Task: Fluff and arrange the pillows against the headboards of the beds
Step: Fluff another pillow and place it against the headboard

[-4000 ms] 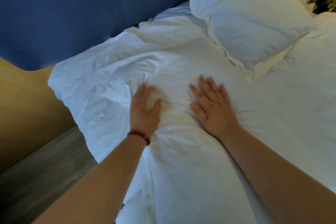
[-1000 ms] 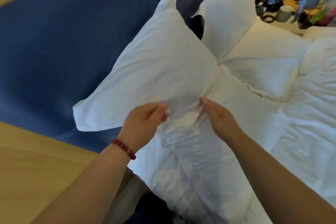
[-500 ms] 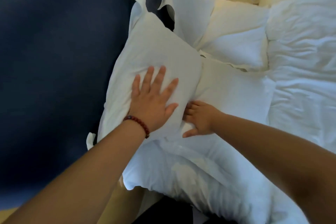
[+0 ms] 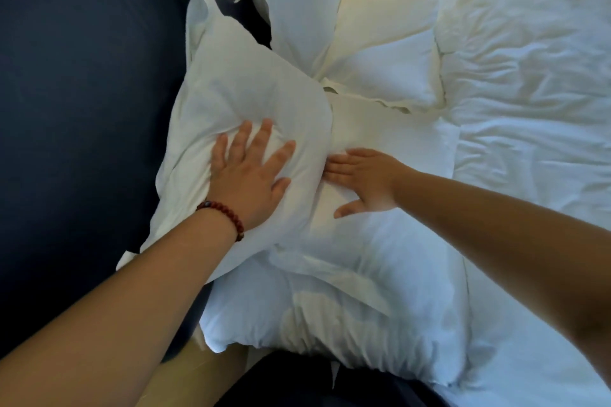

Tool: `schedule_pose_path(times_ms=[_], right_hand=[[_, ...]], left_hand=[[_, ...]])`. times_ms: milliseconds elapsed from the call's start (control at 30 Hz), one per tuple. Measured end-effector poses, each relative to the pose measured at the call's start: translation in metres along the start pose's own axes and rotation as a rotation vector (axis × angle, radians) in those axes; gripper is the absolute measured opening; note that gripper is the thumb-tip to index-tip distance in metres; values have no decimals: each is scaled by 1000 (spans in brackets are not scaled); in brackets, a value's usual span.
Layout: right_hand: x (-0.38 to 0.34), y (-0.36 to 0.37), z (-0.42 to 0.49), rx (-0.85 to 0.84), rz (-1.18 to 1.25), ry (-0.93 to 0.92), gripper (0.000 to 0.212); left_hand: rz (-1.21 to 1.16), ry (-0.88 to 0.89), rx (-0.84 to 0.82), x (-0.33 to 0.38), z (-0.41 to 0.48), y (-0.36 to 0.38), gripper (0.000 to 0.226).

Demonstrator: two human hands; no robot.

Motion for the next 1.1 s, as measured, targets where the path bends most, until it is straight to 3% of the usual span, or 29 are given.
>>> schedule_pose_path(times_ms=[167, 367, 633, 867, 1100], right_hand=[[4, 11, 55, -47, -4, -74, 99], [62, 16, 34, 6, 14, -230, 107], [86, 4, 96, 32, -60, -258, 109], [141, 9, 83, 6, -11, -313, 101], [126, 7, 126, -44, 49, -285, 111]], left_hand=[[21, -40, -66, 4, 12, 6, 60], [26, -71, -86, 4, 18, 7, 56], [12, -103, -163, 7, 33, 7, 61], [6, -116, -163, 4, 31, 9, 61], [17, -133, -207, 7, 38, 15, 63]])
Point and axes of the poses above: each hand's wrist, its own z-axis towards the middle knuckle, its own y-axis out of the palm, x = y × z, the point moved 1 cm from there along z, towards the middle knuckle, and after that the axes turned 4 degrees about y, right-handed, at the moved point
